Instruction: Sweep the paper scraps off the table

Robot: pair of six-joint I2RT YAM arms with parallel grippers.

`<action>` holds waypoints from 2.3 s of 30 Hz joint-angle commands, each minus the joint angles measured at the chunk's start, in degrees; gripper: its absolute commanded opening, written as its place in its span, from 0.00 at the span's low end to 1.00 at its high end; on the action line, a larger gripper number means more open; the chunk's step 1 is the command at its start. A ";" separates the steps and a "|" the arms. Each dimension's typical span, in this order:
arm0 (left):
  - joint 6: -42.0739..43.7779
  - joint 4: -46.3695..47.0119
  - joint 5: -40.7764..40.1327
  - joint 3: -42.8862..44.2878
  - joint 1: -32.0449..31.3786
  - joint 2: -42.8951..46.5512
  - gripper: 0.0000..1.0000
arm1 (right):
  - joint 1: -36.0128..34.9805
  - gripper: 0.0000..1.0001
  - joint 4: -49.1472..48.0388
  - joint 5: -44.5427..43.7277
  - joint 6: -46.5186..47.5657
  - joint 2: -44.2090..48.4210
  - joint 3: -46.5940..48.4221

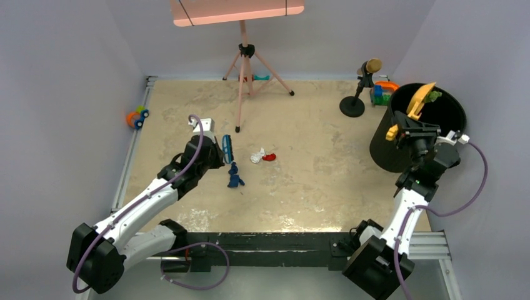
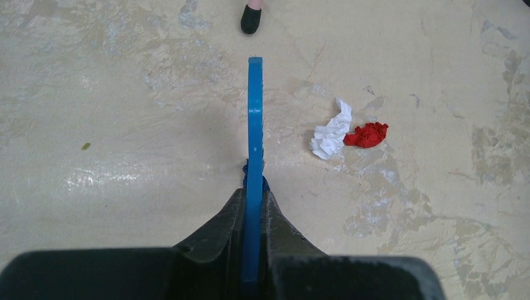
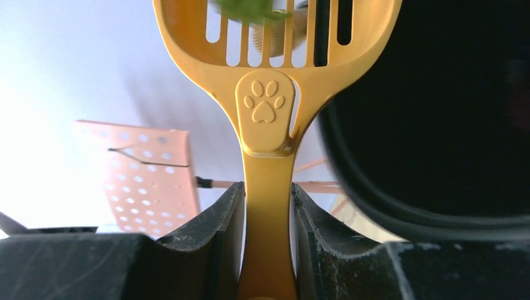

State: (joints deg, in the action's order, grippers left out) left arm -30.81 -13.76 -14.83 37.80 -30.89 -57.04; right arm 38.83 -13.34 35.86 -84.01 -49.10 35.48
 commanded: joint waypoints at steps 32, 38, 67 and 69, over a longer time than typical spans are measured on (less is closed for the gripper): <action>2.15 4.66 -0.41 -1.10 -0.26 2.54 0.00 | 0.28 0.00 -6.42 1.93 -4.79 4.31 1.55; 2.42 3.78 -0.44 -0.44 -0.30 2.18 0.00 | -2.17 0.00 18.72 -7.09 22.76 2.99 24.50; -25.40 8.84 31.38 25.20 -1.68 -35.42 0.00 | -58.24 0.00 38.74 -43.11 62.51 -15.54 24.56; -27.06 5.92 28.82 27.38 -1.89 -38.03 0.00 | -58.26 0.00 38.95 -43.47 62.93 -14.73 23.43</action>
State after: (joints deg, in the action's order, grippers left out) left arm -50.72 -4.36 14.33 60.34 -31.99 -90.78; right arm -19.11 26.61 -2.87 -23.92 -66.89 60.29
